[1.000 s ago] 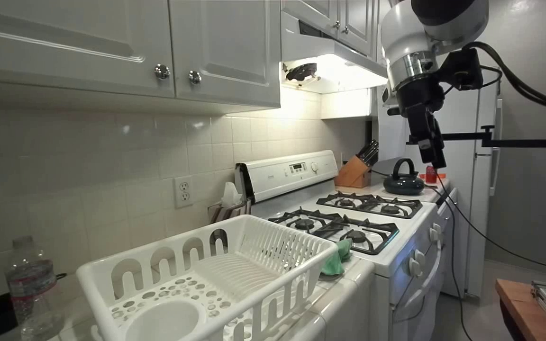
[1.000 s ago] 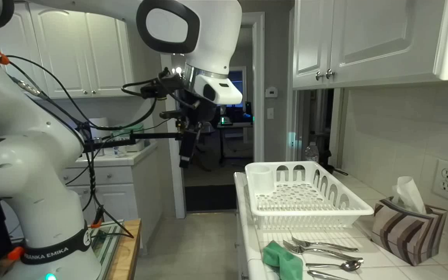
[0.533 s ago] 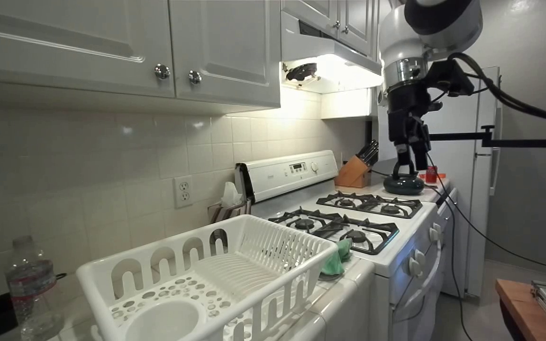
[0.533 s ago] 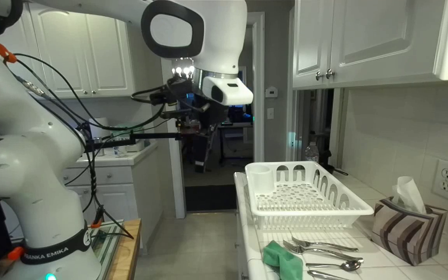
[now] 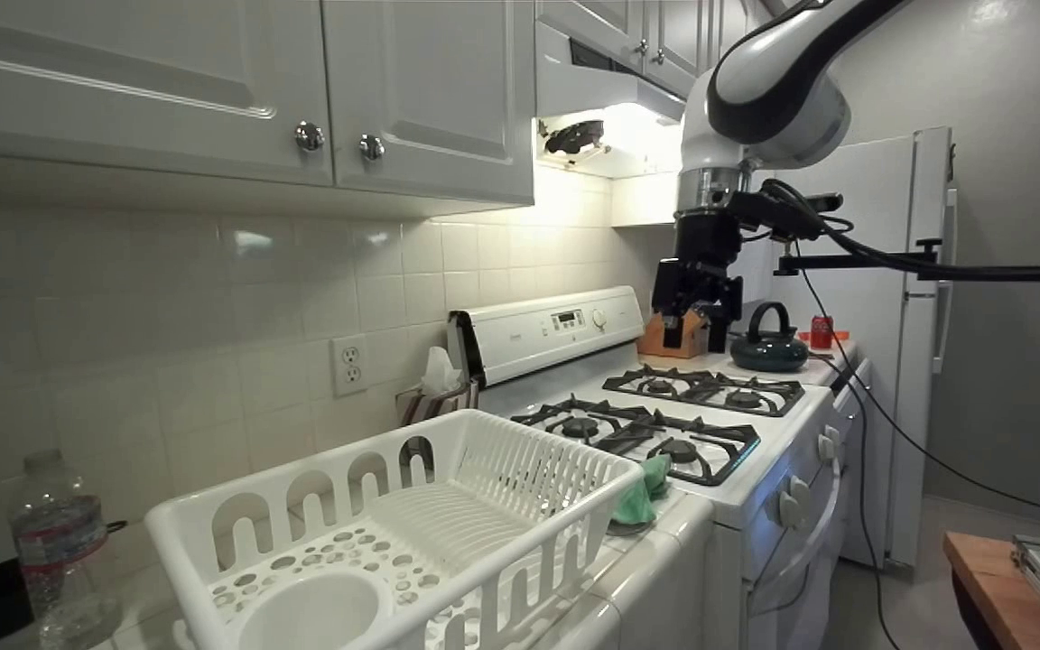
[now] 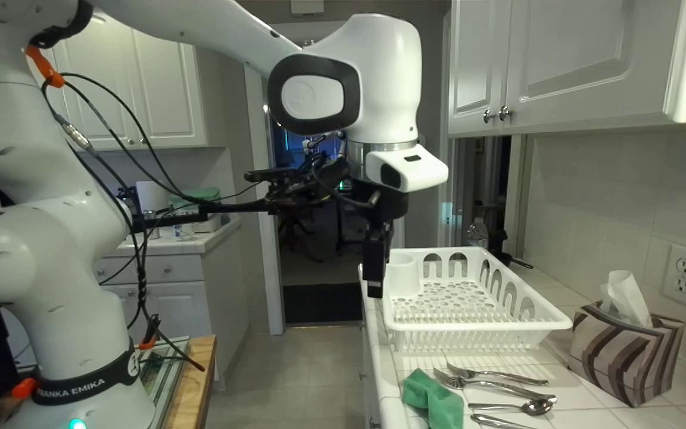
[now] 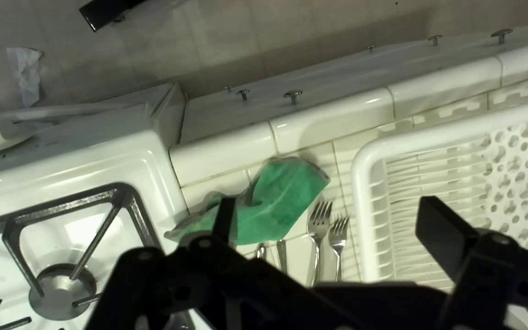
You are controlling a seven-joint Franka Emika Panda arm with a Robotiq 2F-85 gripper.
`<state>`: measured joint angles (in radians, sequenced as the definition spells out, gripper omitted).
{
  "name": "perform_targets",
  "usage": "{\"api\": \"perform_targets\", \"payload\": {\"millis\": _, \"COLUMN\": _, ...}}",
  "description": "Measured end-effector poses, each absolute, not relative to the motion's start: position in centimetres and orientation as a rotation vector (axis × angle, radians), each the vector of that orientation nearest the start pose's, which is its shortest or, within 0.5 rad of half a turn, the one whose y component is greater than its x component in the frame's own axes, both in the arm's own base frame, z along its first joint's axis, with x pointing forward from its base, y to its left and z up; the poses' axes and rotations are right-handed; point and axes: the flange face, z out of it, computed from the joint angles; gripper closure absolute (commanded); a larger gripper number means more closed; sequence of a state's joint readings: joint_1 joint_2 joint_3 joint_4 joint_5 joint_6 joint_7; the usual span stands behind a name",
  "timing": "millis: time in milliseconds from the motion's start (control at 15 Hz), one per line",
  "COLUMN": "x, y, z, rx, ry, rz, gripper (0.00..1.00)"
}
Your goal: Put two silver spoons in the cutlery holder on the dishrack.
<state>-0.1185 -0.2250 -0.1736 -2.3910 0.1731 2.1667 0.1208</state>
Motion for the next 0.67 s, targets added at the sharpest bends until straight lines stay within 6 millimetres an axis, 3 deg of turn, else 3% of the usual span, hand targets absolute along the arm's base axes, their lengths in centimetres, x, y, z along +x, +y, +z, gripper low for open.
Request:
{"api": "perform_targets", "payload": {"millis": 200, "x": 45.9, "y": -13.2, "z": 39.5, "rx": -2.877, "ry": 0.744, "rz": -0.005, "gripper": 0.0}}
{"api": "perform_targets", "payload": {"millis": 467, "x": 46.2, "y": -13.3, "z": 39.4, "rx": -2.876, "ry": 0.754, "rz": -0.006, "gripper": 0.0}}
{"api": "perform_targets", "payload": {"millis": 667, "x": 47.2, "y": -14.3, "z": 39.5, "rx": -2.859, "ry": 0.845, "rz": -0.102, "gripper": 0.0}}
